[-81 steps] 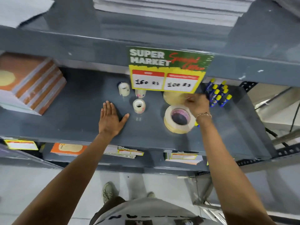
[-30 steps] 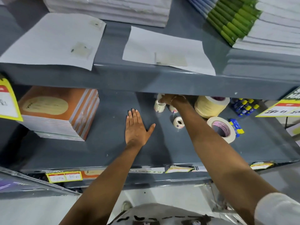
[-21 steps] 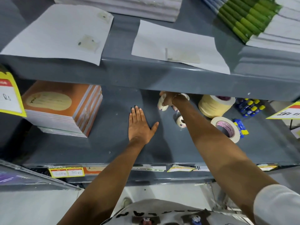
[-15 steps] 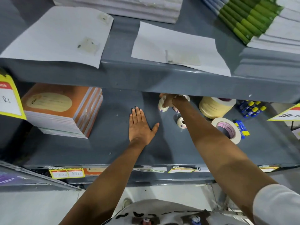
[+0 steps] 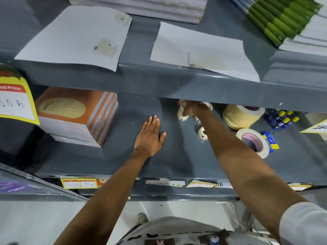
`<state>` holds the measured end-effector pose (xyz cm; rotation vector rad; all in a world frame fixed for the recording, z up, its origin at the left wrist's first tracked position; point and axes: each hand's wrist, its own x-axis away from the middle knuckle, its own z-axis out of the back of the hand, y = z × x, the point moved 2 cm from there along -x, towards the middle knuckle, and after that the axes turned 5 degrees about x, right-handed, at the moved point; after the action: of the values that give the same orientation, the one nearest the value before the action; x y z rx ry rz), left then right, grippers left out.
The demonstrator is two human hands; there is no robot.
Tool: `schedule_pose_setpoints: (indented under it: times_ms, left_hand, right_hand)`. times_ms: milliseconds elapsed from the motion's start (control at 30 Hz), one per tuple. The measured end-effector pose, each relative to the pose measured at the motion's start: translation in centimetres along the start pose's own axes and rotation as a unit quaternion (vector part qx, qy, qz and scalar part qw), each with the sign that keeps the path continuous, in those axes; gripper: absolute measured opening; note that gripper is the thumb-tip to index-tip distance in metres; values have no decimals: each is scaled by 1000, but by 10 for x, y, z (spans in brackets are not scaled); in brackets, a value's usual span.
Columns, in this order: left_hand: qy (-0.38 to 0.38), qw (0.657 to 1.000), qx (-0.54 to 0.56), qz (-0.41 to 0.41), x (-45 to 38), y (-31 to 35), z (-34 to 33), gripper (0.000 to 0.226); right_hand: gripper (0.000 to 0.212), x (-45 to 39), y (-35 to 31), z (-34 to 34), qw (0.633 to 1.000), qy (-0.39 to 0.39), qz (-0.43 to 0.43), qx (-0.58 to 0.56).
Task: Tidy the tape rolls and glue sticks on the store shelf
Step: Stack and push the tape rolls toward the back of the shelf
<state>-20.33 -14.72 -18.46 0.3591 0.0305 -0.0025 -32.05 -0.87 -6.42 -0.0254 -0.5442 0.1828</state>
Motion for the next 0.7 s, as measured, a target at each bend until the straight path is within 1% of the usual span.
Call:
schedule_pose_setpoints:
  times_ms: [167,200,267,300,333,400,433,500,600,667,700]
  left_hand:
    - [-3,1000,1,8,1,0,1,69]
    - [-2,1000,0,7,1,0,2,69]
    - [-2,1000,-1,8,1,0,1,70]
    - [-3,1000,-1,10,1,1,1,70]
    - [-5,1000,0,11,1,1,1,70]
    - [-6,1000,0,13,1,0,1,69]
    - [-6,1000,0,13,1,0,1,69]
    - [-5,1000,1,14,1,0,0,69]
    - [-6,1000,-1,15,1,2,1,68]
    - [-7,1000,-1,17,2,2,1,68]
    - [-7,1000,0,18,2,1,2,68]
  right_hand:
    - [50,7,-3,2,1000,17,19,16]
    - [46,9,0,2,1000,19,13,1]
    - [29,17,8,5,996,38,4,-79]
    - [26,22,12,4,992,53,6,-114]
    - [27,27,18,2,990,71,13,-123]
    - [29,36,28,-8,992,126,0,-26]
    - [32,41,36,-18,989,143,-30,11]
    - [42,43,50,-41,986,141,-89,21]
    - [59,43,59,-68,987,112,-113,-9]
    - [58,44,57,-78,988,107,-111,-22]
    - [54,42,58,-79,988,120,-100,-16]
